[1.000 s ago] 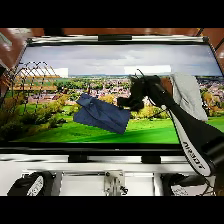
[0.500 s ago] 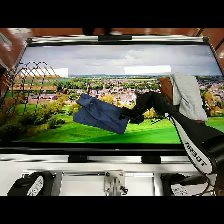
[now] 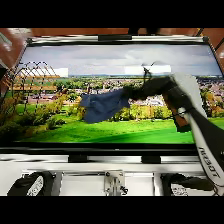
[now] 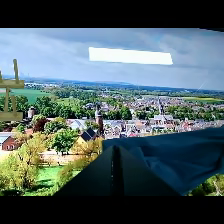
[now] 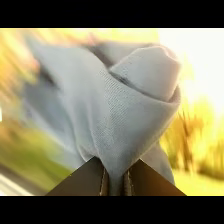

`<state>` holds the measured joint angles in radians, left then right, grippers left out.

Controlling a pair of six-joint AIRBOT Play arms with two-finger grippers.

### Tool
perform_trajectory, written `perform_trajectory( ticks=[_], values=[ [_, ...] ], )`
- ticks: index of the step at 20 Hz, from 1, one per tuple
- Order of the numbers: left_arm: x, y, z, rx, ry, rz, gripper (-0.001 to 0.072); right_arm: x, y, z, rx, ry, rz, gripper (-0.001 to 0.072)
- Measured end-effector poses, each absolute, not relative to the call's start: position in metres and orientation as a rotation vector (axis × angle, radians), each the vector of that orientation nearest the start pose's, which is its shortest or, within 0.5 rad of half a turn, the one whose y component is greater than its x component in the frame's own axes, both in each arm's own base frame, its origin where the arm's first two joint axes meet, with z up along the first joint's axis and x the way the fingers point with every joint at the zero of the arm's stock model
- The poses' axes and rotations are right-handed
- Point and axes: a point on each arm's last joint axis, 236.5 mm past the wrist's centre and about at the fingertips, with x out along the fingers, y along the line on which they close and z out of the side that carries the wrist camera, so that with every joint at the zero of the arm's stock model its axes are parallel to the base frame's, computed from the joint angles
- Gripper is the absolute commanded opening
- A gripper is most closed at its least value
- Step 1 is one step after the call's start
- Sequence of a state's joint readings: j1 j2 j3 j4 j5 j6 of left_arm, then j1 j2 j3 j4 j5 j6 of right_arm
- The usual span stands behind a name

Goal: Fold the shirts.

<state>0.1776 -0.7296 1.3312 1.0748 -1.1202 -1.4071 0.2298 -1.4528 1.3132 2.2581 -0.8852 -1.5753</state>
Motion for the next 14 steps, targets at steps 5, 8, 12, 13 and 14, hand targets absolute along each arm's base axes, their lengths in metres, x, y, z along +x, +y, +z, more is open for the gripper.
perform_trajectory(
  ticks=[5, 8, 12, 13, 14],
  values=[
    [0.325, -0.045, 0.31, -0.21, 0.457, -0.246, 0.0036, 0.505, 0.136, 0.202, 0.677, 0.706, 0.363, 0.008],
    [0.325, -0.045, 0.31, -0.21, 0.457, -0.246, 0.0035, 0.52, 0.085, 0.252, 0.73, 0.556, 0.289, 0.008],
    [0.324, -0.046, 0.308, -0.212, 0.47, -0.249, 0.0035, 0.537, 0.025, 0.287, 0.776, 0.388, 0.184, 0.008],
    [0.322, -0.046, 0.306, -0.211, 0.48, -0.251, 0.0035, 0.541, 0.01, 0.293, 0.783, 0.344, 0.156, 0.008],
    [0.322, -0.047, 0.303, -0.211, 0.489, -0.254, 0.0035, 0.545, -0.003, 0.297, 0.787, 0.31, 0.132, 0.008]
  ],
)
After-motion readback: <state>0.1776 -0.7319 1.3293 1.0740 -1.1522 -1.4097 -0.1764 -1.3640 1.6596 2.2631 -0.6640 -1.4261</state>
